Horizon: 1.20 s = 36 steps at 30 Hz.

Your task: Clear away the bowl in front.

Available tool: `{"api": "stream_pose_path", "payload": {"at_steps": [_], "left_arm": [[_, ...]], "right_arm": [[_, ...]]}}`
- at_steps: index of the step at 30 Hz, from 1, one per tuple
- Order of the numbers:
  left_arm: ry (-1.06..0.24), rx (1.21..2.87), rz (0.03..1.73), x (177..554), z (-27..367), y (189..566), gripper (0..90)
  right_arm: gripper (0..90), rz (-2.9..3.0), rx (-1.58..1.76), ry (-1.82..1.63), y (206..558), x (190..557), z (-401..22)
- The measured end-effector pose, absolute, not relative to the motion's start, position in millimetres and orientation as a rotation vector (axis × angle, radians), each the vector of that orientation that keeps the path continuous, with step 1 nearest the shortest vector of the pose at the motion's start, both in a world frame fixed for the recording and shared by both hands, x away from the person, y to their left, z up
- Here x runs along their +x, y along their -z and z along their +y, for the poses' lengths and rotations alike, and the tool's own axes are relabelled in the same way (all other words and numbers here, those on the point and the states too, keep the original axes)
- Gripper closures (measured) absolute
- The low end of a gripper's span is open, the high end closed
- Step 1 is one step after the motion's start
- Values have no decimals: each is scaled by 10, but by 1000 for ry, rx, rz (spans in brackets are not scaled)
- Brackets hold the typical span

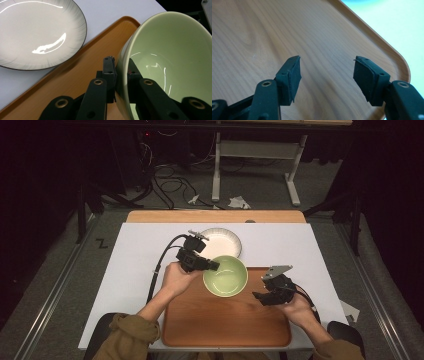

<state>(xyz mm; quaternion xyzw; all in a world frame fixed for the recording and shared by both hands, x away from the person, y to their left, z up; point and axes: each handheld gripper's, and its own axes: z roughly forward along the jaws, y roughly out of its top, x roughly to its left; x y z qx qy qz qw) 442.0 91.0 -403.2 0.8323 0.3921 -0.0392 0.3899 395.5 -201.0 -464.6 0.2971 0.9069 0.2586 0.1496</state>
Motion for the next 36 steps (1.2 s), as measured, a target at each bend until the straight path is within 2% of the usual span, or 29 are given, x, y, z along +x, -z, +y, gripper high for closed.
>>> {"api": "stream_pose_path", "payload": {"at_steps": [36], "left_arm": [[138,2175,1032,4345,765,4474,823]], "right_arm": [[390,2603,856,-735,4649,3948,-2003]]}}
